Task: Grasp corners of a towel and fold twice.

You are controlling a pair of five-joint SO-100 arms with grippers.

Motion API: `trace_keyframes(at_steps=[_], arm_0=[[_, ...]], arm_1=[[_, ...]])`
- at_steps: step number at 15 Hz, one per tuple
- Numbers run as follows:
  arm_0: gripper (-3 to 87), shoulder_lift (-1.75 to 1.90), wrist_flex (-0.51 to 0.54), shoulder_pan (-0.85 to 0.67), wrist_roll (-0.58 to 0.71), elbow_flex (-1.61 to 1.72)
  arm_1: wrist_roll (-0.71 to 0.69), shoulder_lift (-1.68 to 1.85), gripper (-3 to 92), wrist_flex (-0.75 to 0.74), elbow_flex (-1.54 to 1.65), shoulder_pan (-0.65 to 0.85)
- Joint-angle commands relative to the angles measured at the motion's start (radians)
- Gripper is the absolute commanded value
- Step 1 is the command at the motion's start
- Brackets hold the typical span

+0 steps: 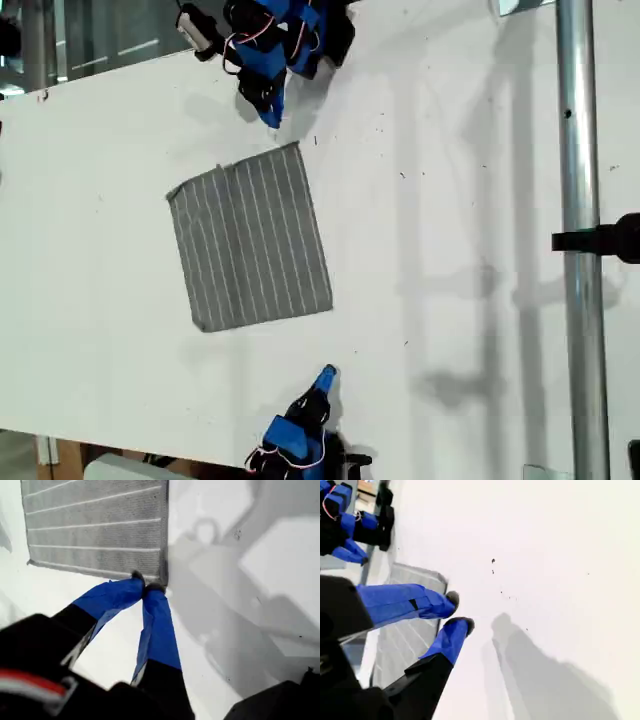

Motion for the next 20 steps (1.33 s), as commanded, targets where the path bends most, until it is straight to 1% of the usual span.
trace_keyframes(at_steps=[1, 6, 9, 10, 11, 12, 13, 15, 17, 18, 19, 20], arm_0=[[-2.9, 0.006, -0.005, -0.360, -0.433, 0.005], [-2.9, 0.006, -0.006, -0.348, -0.437, 0.005], [-2.9, 0.006, -0.006, -0.342, -0.439, 0.005], [-2.9, 0.006, -0.008, -0.344, -0.437, 0.005], [-2.9, 0.006, -0.008, -0.345, -0.436, 0.005], [-2.9, 0.006, -0.008, -0.345, -0.436, 0.005], [-2.9, 0.006, -0.008, -0.345, -0.433, 0.005], [-2.9, 0.006, -0.008, -0.344, -0.433, 0.005], [-2.9, 0.006, -0.008, -0.341, -0.434, 0.005], [-2.9, 0.006, -0.008, -0.341, -0.433, 0.005], [-2.9, 0.006, -0.008, -0.339, -0.430, 0.005], [-2.9, 0.006, -0.009, -0.339, -0.428, 0.005]], arm_1=[[-0.012, 0.005, -0.2, -0.031, -0.026, -0.193], [-0.012, 0.005, -0.2, -0.034, -0.029, -0.216], [-0.120, -0.006, -0.3, -0.054, -0.112, -0.207], [-0.160, -0.106, -0.3, -0.086, -0.176, -0.201], [-0.204, -0.308, -0.3, -0.110, -0.293, -0.192], [-0.301, -0.514, -0.3, -0.117, -0.446, -0.164], [-0.426, -0.690, -0.3, -0.078, -0.615, -0.124], [-0.704, -0.960, -0.3, 0.012, -0.893, -0.103], [-0.850, -1.071, -0.3, 0.083, -1.011, -0.083], [-0.874, -1.117, 0.1, 0.141, -1.083, -0.081], [-0.923, -1.150, 25.2, 0.189, -1.152, -0.101], [-0.968, -1.164, 35.0, 0.204, -1.193, -0.112]])
